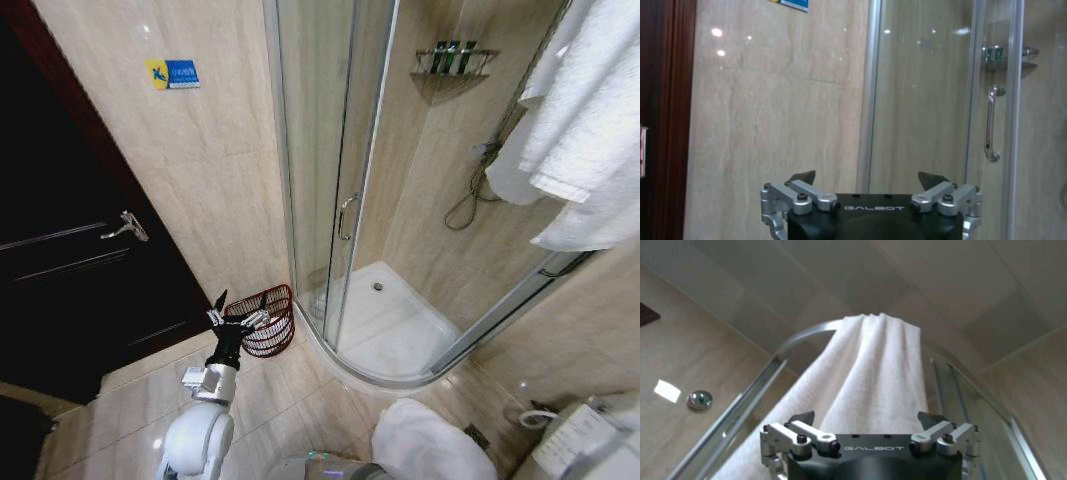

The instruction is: Discard the used towel into the hamper.

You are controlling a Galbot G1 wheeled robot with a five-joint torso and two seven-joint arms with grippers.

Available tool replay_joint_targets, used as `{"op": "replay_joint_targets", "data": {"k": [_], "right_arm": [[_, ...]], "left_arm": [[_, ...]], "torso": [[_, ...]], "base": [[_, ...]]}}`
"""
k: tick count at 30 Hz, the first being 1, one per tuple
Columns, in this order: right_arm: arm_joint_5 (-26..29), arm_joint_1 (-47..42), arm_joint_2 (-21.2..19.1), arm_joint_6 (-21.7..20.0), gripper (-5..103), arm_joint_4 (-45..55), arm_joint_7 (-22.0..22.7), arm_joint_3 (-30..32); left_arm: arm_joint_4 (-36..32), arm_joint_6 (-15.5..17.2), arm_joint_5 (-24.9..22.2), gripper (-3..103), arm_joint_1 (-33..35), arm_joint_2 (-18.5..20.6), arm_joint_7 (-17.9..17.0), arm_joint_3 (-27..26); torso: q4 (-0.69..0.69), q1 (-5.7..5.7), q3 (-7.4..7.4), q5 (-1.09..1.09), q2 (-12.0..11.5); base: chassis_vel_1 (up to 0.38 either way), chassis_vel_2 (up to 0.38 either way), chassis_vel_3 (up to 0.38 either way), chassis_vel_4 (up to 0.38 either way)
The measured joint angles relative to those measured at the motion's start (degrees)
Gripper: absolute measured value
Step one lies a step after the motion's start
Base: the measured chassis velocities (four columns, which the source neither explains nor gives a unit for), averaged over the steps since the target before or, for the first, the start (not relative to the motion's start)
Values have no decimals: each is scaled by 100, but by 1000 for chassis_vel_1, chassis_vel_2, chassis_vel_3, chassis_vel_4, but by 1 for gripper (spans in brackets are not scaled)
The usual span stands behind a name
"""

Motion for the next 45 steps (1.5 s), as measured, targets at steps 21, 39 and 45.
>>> {"op": "replay_joint_targets", "data": {"k": [21,39,45], "right_arm": [[605,758,-2241,-436,100,-1340,770,999],[3629,1646,-5281,-1670,100,-2663,1492,838],[3794,1585,-6074,-1804,100,-3395,1714,823]], "left_arm": [[0,0,0,100,0,-2,0,0],[0,0,0,100,0,-1,-1,0],[1,0,0,100,0,-1,-1,0]], "torso": [[1,-1,-1,1,0],[0,0,0,0,0],[0,-1,0,-1,0]], "base": [[0,0,0,0],[0,0,0,0],[0,0,0,0]]}}
